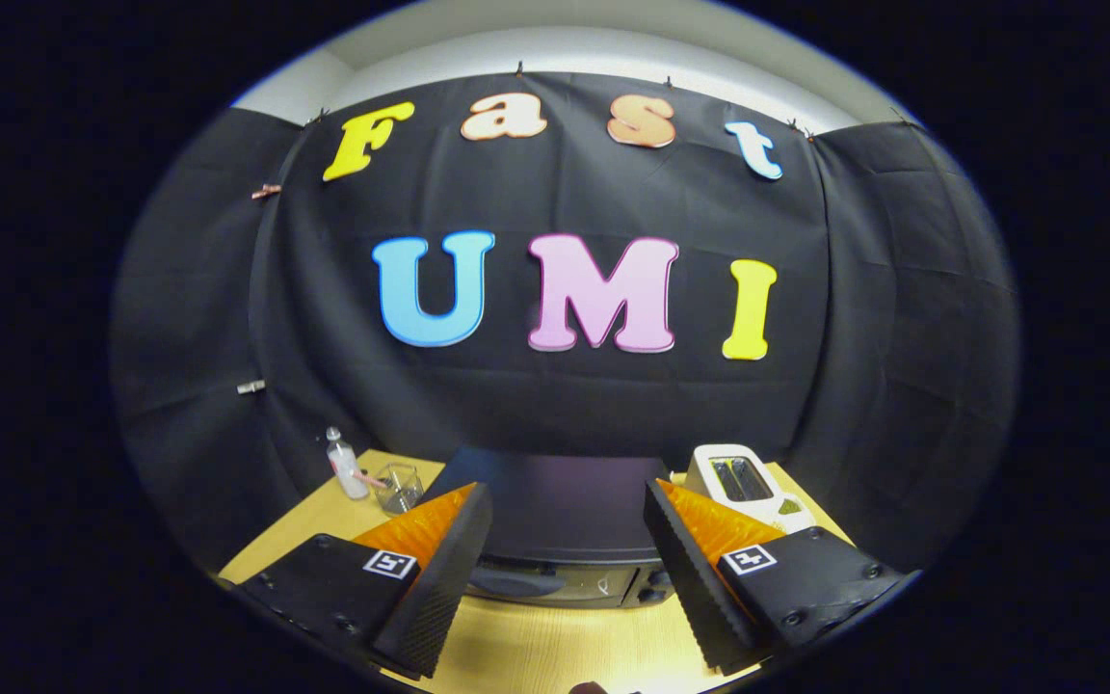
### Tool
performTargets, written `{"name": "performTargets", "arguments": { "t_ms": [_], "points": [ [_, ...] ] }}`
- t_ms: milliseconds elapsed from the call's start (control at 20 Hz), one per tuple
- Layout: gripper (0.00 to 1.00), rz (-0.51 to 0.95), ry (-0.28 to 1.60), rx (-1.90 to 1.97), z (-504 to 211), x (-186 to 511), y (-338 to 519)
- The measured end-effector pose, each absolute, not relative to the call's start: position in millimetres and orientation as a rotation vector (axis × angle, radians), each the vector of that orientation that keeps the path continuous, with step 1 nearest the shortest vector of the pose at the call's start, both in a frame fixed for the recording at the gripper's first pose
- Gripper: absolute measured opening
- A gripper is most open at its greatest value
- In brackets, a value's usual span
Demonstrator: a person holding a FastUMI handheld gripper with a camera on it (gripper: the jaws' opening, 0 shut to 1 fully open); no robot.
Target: Open the toaster oven, put the food inside, and close the toaster oven door.
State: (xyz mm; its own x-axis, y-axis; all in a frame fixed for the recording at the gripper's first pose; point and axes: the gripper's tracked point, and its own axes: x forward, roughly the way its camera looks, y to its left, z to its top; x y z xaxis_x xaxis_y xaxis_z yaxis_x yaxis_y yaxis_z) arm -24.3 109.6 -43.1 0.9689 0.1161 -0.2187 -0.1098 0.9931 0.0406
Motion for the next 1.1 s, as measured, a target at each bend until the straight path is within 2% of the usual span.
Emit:
{"name": "performTargets", "arguments": {
  "t_ms": [300, 600, 1100],
  "points": [
    [0.98, 0.059, 0.115, 0.021, 19, -17, 63],
    [0.98, 0.005, 0.065, 0.048, 51, -25, 26],
    [0.98, -0.037, 0.051, 0.032, 60, -35, -5]
  ]
}}
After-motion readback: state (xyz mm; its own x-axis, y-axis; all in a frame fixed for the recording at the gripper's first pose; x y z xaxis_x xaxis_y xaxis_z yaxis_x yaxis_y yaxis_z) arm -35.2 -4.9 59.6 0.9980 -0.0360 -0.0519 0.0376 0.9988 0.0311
